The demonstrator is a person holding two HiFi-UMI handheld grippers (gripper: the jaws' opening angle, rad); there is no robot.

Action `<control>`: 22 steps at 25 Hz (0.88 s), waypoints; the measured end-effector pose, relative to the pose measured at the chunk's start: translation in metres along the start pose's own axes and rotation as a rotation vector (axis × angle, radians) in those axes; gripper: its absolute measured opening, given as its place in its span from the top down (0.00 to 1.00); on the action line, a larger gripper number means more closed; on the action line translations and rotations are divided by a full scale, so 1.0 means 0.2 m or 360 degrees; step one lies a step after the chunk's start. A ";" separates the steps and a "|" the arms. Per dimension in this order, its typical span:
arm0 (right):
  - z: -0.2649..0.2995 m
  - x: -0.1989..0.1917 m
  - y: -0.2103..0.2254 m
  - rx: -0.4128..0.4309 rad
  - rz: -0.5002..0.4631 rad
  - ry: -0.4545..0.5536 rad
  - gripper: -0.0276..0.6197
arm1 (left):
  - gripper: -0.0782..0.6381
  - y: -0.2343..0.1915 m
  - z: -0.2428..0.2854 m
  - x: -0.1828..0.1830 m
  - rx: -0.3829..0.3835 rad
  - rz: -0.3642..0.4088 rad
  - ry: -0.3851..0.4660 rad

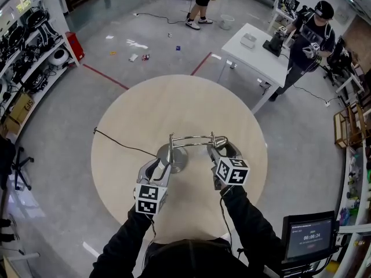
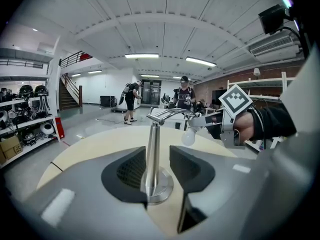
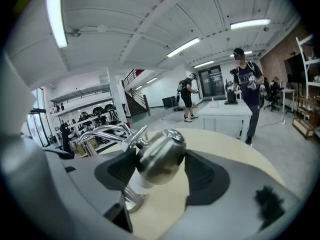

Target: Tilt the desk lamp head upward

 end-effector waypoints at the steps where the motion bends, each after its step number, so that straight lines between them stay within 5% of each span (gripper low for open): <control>1: -0.02 0.03 -0.01 -0.0012 -0.0037 0.0001 0.46 | 0.67 0.00 -0.02 0.01 0.0004 0.0002 0.0006; 22: -0.07 0.48 -0.05 -0.0275 -0.1014 0.0087 0.46 | 0.67 0.01 0.02 0.07 0.0037 0.0030 0.0124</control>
Point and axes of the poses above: the fingertips, and each gripper's own axes: z forward along the fingers, y to its right, x out of its top, the point moved 5 cm from there along -z, backward along the fingers, and after that the axes turned 11 degrees about -z, right-handed, at the moved point
